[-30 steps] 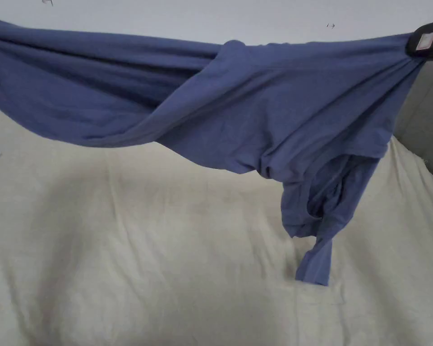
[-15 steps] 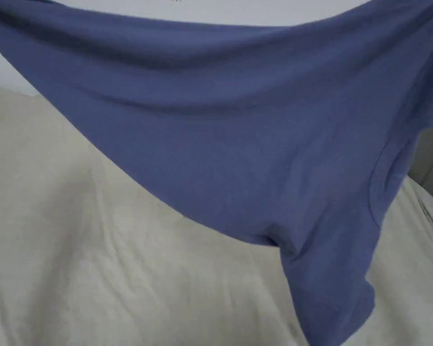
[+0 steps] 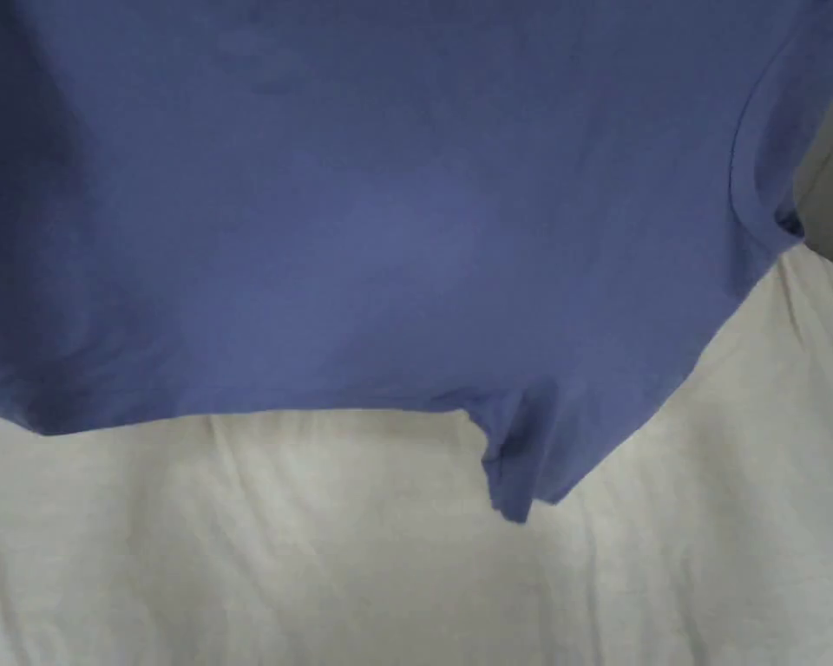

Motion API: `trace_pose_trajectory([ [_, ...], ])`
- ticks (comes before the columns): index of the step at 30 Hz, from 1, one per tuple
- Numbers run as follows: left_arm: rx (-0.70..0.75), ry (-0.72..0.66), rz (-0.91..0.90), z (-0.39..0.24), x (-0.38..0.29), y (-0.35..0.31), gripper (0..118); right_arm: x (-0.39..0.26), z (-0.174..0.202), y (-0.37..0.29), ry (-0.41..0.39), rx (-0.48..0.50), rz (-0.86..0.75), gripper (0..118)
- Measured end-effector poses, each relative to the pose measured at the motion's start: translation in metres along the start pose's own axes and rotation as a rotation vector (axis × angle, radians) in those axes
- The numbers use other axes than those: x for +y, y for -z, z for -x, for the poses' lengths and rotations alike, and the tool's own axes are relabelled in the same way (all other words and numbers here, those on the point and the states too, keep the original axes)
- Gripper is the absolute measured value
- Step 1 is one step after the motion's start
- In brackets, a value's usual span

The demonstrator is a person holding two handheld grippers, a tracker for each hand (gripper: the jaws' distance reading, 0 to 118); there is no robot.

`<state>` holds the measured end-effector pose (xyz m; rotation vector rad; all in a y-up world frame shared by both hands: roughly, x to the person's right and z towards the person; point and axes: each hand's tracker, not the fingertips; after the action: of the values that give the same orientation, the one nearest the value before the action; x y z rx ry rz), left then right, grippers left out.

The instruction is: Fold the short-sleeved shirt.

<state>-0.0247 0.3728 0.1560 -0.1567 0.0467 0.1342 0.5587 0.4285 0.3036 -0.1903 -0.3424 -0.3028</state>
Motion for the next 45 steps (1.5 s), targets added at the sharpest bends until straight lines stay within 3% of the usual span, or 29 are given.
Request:
trace_pose_trajectory([
  [3, 0.045, 0.026, -0.009, -0.02, 0.005, 0.017, 1, 0.009, 0.008, 0.017, -0.006, -0.032, -0.045, 3],
  [6, 0.07, 0.078, -0.062, -0.07, 0.033, 0.092, 1, 0.009, 0.003, 0.012, -0.046, -0.078, -0.106, 3],
  [7, 0.078, 0.103, -0.075, -0.08, 0.034, 0.103, 1, 0.018, 0.034, 0.06, -0.041, -0.094, -0.118, 3],
  [10, 0.06, 0.11, -0.109, -0.098, 0.039, 0.141, 1, 0.019, 0.032, 0.067, -0.014, -0.109, -0.17, 3],
  [12, 0.014, 0.057, -0.14, -0.106, 0.039, 0.163, 1, 0.033, 0.054, 0.126, 0.014, -0.103, -0.197, 3],
  [16, -0.018, -0.003, -0.163, -0.114, 0.028, 0.205, 1, 0.045, 0.04, 0.164, 0.061, -0.071, -0.245, 3],
  [23, -0.018, 0.044, -0.053, -0.129, -0.029, 0.25, 1, 0.015, 0.013, 0.204, 0.006, -0.101, -0.166, 3],
  [25, -0.025, 0.077, -0.006, -0.131, -0.055, 0.25, 1, -0.009, 0.009, 0.206, 0.034, -0.088, -0.122, 3],
  [28, -0.01, 0.165, 0.052, -0.125, -0.101, 0.245, 1, -0.054, -0.005, 0.207, 0.009, -0.082, -0.023, 3],
  [35, -0.03, 0.134, 0.262, -0.08, -0.224, 0.194, 1, -0.189, -0.046, 0.18, -0.071, -0.076, 0.204, 3],
  [41, -0.053, 0.102, 0.412, -0.027, -0.332, 0.12, 1, -0.314, -0.098, 0.126, 0.039, -0.106, 0.393, 3],
  [45, -0.06, 0.072, 0.49, 0.004, -0.393, 0.058, 1, -0.381, -0.13, 0.076, 0.033, -0.139, 0.472, 3],
])
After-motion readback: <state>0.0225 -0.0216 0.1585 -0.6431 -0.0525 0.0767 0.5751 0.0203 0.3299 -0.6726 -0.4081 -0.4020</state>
